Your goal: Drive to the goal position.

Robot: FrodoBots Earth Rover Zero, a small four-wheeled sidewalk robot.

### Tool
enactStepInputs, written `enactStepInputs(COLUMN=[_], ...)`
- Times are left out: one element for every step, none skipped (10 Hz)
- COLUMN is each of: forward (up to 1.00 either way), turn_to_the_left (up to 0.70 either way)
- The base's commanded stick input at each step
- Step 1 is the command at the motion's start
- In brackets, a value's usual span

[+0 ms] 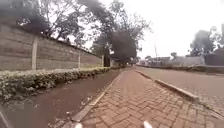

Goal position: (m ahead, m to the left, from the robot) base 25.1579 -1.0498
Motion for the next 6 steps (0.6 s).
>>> enactStepInputs(forward=[0.7, 0.7, 0.7, 0.7, 0.7, 0.7], turn_to_the_left=[0.03, 0.09, -0.35, -0.35, -0.35, -0.35])
